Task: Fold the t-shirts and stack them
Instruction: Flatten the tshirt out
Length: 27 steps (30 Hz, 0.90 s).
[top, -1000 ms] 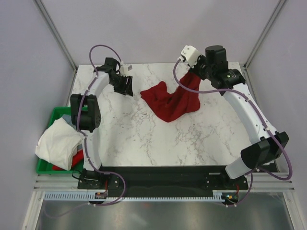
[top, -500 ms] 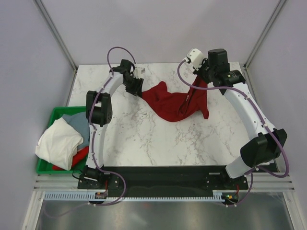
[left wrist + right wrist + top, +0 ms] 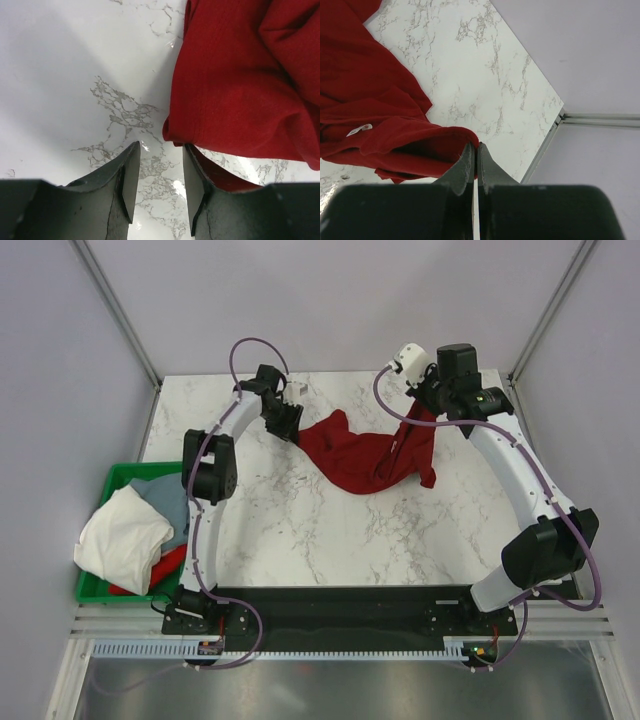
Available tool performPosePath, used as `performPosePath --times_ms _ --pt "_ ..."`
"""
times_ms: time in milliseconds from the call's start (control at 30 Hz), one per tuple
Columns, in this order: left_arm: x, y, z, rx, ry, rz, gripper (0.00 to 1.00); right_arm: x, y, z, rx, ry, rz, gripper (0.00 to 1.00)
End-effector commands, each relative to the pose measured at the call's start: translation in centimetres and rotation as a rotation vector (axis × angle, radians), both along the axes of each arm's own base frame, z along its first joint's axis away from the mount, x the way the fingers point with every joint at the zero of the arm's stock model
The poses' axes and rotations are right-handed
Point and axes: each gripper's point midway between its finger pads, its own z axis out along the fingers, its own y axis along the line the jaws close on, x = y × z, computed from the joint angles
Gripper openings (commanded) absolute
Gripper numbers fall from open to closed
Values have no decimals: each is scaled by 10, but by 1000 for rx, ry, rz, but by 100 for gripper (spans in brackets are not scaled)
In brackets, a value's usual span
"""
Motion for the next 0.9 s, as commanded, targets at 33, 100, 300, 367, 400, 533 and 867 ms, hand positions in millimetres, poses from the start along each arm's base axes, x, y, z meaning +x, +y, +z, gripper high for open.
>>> performPosePath --times_ms 33,100,300,367,400,533,867 --pt "-9 -13 -26 93 3 -81 44 3 0 12 27 -37 -14 0" --pt "-13 -20 -36 129 12 -111 43 3 0 10 23 -35 -12 0" --pt "-14 -18 -36 182 -7 -120 25 3 0 10 28 -40 -12 0" --pt "-16 -17 -32 182 -9 -125 20 4 -1 7 29 -36 -17 0" --pt "-16 -16 -29 179 -10 -124 18 5 -1 8 34 -42 -20 0" --pt "-6 -13 29 119 -102 -99 2 17 -13 10 60 -67 -99 0" --pt "-23 81 273 -71 -515 102 2 37 -55 76 205 -238 -275 0"
